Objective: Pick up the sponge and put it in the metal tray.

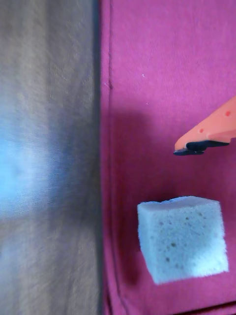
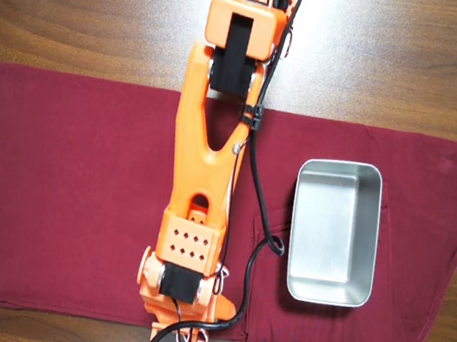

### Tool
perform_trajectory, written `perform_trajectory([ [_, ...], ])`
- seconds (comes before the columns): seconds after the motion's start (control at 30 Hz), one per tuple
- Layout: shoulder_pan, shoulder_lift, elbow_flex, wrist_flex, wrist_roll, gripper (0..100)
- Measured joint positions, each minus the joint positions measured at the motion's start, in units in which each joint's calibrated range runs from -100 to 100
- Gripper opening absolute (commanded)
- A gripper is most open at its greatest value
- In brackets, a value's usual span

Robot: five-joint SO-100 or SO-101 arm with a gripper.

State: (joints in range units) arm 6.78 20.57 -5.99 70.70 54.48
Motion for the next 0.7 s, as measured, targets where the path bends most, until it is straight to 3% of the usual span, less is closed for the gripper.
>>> perform_trajectory([
  [0.7, -3.29, 5.21, -2.30, -3.19, -0.98, 41],
])
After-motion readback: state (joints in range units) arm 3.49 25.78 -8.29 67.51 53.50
